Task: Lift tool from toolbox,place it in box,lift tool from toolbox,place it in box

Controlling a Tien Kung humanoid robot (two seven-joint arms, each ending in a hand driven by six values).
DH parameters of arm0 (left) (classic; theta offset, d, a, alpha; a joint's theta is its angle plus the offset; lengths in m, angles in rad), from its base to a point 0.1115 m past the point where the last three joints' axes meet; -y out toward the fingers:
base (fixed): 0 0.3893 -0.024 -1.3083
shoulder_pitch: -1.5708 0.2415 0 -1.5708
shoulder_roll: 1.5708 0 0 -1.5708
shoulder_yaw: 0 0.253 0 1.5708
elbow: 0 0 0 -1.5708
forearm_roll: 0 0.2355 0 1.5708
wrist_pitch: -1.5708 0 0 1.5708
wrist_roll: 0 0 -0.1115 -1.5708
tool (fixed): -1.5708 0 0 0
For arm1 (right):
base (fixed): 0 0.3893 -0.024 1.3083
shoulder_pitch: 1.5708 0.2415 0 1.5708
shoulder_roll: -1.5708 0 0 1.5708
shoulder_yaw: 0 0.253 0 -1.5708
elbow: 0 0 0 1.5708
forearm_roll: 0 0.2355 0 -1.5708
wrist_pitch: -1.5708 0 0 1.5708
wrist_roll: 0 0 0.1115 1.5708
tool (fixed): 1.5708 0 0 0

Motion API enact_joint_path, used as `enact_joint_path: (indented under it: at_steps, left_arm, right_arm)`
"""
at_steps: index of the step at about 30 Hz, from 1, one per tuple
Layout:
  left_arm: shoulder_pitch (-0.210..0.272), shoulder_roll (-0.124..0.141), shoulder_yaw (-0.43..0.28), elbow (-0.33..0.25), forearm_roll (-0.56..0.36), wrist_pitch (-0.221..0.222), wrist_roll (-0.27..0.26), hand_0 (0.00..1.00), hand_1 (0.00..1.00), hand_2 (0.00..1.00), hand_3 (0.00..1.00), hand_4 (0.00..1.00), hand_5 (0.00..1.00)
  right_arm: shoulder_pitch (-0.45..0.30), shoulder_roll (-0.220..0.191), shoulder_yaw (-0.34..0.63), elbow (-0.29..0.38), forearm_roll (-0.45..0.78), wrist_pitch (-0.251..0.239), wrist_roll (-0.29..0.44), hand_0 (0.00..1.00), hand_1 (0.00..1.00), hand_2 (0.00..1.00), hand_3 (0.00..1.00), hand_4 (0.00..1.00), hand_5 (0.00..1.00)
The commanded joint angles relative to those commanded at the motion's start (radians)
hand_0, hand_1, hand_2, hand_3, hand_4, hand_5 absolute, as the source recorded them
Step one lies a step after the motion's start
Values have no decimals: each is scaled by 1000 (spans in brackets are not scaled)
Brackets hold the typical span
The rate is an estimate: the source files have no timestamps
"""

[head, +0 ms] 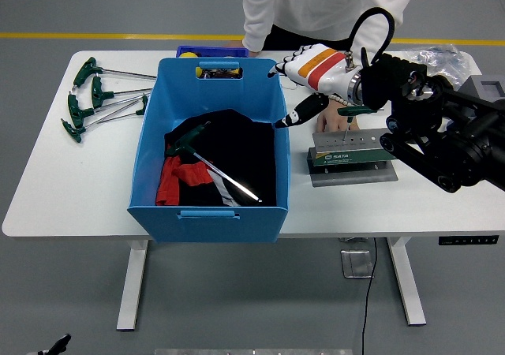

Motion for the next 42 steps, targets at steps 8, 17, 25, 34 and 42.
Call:
enact_joint_path:
  at_steps: [8, 17, 25, 34, 42]
  left_arm:
    - [3, -2, 3, 1, -6, -2, 0, 747, 706, 738, 644, 685, 575]
    - [4, -4, 0, 1, 0, -2, 4, 747, 705, 738, 643, 685, 575]
    - [3, -4, 0, 2, -1, -3, 4, 746, 701, 736, 644, 685, 575]
    - [-1, -3, 1, 2, 2, -2, 4, 745, 699, 736, 643, 685, 575]
    - [-1, -2, -1, 2, 9, -1, 6, 745, 699, 736, 643, 685, 574]
  right_arm:
    - [-47, -39, 62, -28, -37, 17, -18, 794, 716, 734, 669, 998, 711]
    - [-32, -33, -5, -121, -29, -11, 11, 798, 696, 706, 622, 998, 711]
    - [-16, -20, -99, -151, -14, -36, 41, 804, 697, 702, 555, 998, 717]
    - [-6, -10, -159, -161, -3, -40, 51, 807, 676, 671, 486, 998, 724]
    - [-5, -5, -203, -201, 8, -33, 53, 806, 640, 629, 479, 998, 727]
